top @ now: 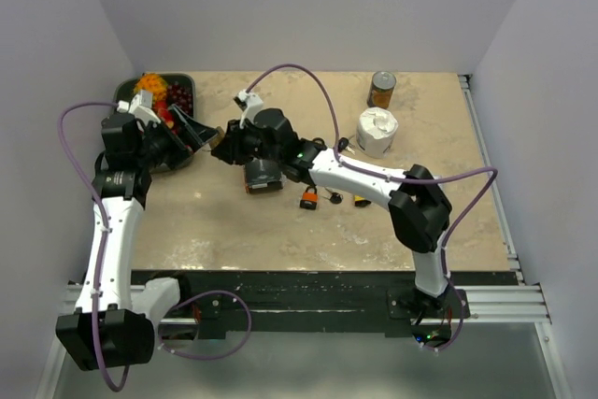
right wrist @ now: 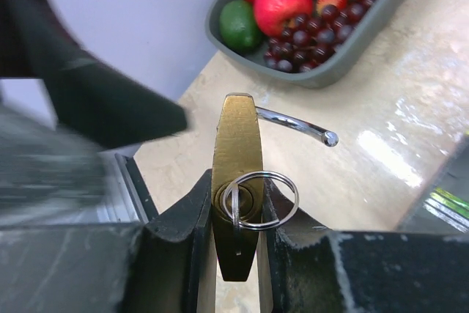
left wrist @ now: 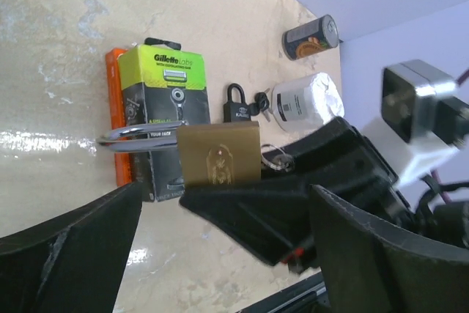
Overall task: Lock with the key
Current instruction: Pick up the lock from the center of the board.
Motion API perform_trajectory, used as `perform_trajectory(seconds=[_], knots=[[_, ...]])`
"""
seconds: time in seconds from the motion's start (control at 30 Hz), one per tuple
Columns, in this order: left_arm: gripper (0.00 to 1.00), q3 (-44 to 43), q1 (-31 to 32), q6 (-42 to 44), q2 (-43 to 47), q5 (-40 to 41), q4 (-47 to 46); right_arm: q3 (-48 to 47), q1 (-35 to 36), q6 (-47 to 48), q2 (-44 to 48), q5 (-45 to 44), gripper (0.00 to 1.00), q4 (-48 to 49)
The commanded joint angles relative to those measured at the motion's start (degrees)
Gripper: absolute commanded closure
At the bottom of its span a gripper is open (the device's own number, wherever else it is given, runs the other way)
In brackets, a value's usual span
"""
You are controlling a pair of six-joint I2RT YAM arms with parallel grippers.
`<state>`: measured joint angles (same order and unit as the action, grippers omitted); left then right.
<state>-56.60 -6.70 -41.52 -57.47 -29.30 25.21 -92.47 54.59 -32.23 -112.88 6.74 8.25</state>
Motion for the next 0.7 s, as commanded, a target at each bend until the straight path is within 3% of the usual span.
perform_trajectory(seconds=[0.0,0.17,0.3,0.33,0.4,0.53,0.63,0.67], knots=[[0.01,-4.31,-2.35,4.34,1.13,-5.41,1.24,1.67,-5.10,-5.56,7.23,6.69,1.00,8.18],[0.01,-4.48,-3.50,9.07,2.01,-7.78,1.42,3.52,-8.52,-8.46,9.61,14.59,1.00,12.40],[0.01,-4.05,-3.41,18.38,0.79,-16.73,-3.14,5.01,-11.43,-10.75,12.85,24.33,1.00,16.79],[0.01,-4.66,-3.41,24.32,0.52,-23.46,-3.59,5.54,-12.13,-11.01,13.73,26.02,1.00,18.54],[0.01,-5.98,-3.41,34.60,0.69,-28.24,-0.17,8.52,-13.89,-11.19,17.06,29.18,1.00,19.78],[0.01,-5.20,-3.41,50.02,3.59,-30.36,2.91,12.92,-15.83,-11.97,22.16,34.20,1.00,23.37],[0.04,-0.04,-3.41,51.81,7.01,-33.19,-2.86,16.17,-16.18,-14.17,25.41,35.44,1.00,25.32],[0.04,1.82,-3.41,51.37,9.98,-33.54,-10.02,17.74,-16.09,-14.87,26.04,35.36,1.00,25.85]])
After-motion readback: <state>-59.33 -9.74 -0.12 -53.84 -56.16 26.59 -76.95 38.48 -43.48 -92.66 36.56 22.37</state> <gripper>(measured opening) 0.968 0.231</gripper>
